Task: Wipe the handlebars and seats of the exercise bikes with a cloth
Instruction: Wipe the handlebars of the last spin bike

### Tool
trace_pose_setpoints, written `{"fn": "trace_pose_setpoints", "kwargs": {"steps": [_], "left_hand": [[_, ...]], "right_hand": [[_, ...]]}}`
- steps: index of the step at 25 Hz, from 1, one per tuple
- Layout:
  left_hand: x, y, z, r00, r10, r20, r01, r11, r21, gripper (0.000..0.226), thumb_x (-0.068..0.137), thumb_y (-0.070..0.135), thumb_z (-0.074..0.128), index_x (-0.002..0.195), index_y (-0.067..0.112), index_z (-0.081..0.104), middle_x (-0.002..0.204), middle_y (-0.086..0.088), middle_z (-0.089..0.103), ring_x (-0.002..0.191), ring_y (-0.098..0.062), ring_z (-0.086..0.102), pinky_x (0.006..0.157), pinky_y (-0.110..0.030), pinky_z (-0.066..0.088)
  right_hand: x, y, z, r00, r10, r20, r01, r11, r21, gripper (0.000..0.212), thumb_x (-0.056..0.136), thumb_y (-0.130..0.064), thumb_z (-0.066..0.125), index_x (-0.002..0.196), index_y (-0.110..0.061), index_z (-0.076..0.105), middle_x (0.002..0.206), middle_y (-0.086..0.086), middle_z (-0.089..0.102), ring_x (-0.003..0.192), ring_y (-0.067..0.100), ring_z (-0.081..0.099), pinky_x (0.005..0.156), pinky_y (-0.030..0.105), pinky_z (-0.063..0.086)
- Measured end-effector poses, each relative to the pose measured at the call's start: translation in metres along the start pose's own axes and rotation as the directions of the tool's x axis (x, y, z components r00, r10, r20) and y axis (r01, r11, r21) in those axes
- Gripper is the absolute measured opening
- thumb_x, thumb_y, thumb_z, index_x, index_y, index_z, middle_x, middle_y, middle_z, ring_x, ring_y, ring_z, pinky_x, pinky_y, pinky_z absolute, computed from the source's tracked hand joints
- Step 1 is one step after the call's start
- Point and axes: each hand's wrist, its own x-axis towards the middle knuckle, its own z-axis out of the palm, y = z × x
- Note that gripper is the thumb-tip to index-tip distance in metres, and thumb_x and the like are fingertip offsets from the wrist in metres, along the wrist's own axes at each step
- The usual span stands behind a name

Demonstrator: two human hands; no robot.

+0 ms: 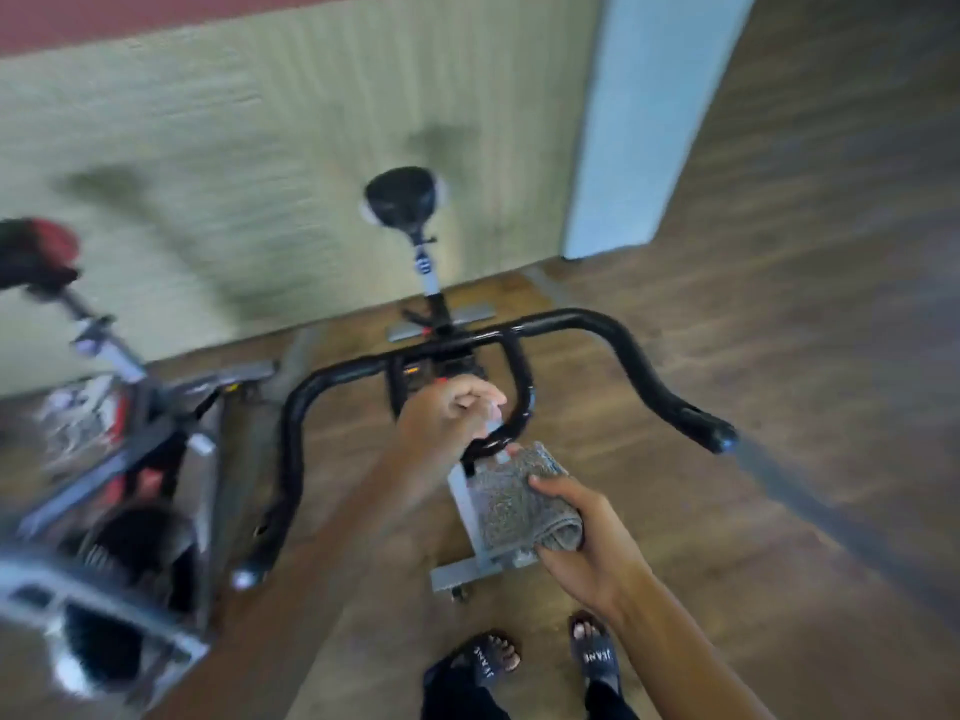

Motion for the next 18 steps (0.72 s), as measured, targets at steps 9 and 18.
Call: {"fn": "trace_pose_setpoints", "kwargs": {"steps": [9,18], "left_hand": [[-0.148,-0.035,-0.032,0.315,-0.035,-0.948,0.147,0.989,0.013,0.017,0.098,0.013,0.057,0.097,0.023,0.071,0.098,0.01,0.07,0.089,0.002,0.064,0.081,-0.025,0.052],[-0.126,-0.098,-0.037,0.38,-0.058,-0.923,-0.225,0.962,-0.154,0.036,0.101,0.001,0.036,0.125,0.001,0.064,0.14,-0.004,0.058,0.134,-0.007,0.049,0.111,-0.025,0.039]], "right_hand": [[0.02,0.025,0.063,0.943,0.223,0.249,-0.043,0.819,-0.572,0.032,0.088,-0.03,0.07,0.113,-0.011,0.069,0.122,0.013,0.068,0.116,0.026,0.065,0.103,0.043,0.046],[0.065,0.097,0.121,0.661,-0.1,0.744,0.728,0.329,-0.602,0.037,0.103,-0.028,0.053,0.137,-0.015,0.054,0.128,-0.009,0.062,0.121,-0.001,0.057,0.1,0.016,0.043]]}}
